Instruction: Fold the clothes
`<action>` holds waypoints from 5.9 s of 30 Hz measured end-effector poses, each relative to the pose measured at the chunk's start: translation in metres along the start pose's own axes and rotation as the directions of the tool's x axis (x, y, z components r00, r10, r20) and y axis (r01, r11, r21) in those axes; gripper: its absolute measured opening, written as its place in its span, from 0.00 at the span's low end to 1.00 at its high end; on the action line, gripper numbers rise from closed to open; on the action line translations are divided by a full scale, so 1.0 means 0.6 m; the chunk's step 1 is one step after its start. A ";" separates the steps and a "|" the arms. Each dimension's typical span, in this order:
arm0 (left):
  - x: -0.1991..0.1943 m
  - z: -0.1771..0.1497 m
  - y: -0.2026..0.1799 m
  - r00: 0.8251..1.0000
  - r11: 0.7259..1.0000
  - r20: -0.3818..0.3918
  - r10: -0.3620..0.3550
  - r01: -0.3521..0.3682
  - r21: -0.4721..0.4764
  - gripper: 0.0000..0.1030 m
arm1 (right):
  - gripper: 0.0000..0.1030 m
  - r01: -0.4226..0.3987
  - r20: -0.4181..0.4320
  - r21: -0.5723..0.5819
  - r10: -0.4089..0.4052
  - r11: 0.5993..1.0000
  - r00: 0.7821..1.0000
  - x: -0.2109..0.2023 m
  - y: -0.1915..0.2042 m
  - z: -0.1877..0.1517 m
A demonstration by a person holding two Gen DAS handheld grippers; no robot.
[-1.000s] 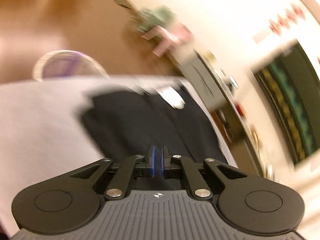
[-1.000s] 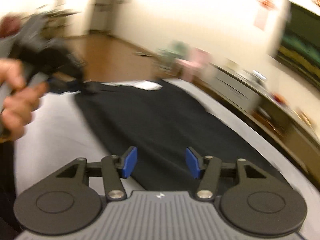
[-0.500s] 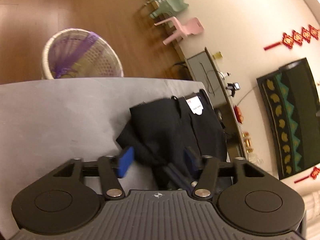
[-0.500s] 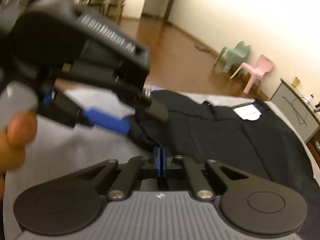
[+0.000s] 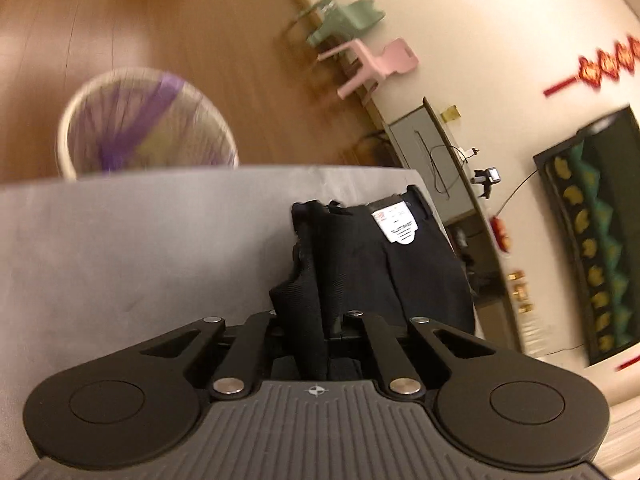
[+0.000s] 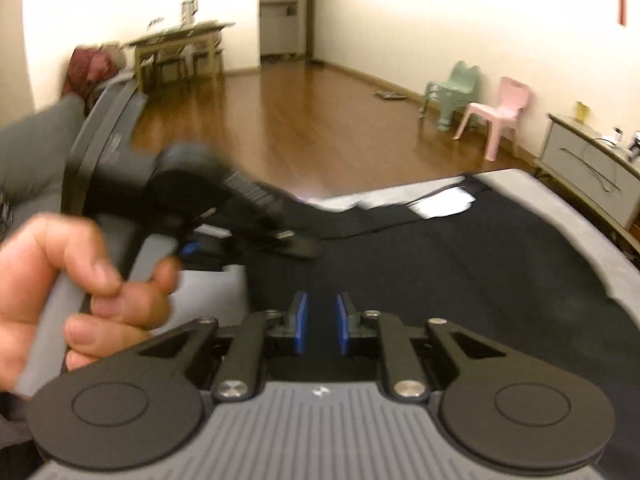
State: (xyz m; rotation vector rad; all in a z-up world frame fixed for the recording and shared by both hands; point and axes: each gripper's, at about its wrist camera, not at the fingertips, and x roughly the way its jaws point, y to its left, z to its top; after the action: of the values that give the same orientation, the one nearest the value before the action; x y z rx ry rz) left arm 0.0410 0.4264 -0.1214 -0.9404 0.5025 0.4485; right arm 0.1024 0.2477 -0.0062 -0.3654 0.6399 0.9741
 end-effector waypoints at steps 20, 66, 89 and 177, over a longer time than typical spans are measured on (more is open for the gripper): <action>-0.003 -0.202 -0.170 0.984 0.677 0.162 -0.071 -0.071 0.733 0.05 | 0.82 0.089 -0.444 0.018 -0.071 0.996 0.893 0.286 -0.113 0.165; 0.146 -0.222 -0.302 0.928 0.400 -0.366 -0.075 0.364 0.841 0.14 | 0.24 0.430 -0.233 0.423 -0.363 0.797 0.902 0.083 -0.255 -0.367; 0.089 -0.366 -0.365 0.946 0.245 -0.323 0.039 0.304 0.921 0.24 | 0.48 0.494 -0.273 0.423 -0.413 0.759 0.869 -0.140 -0.331 -0.510; 0.110 -0.242 -0.297 0.957 0.655 -0.143 0.253 -0.061 0.753 0.60 | 0.57 0.307 -0.010 0.373 -0.327 0.875 0.945 -0.244 -0.224 -0.466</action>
State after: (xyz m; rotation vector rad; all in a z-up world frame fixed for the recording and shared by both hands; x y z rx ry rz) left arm 0.1642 0.2212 -0.1169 -0.1356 0.9100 0.2385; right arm 0.0645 -0.0722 -0.1230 -0.1007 0.6747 0.5294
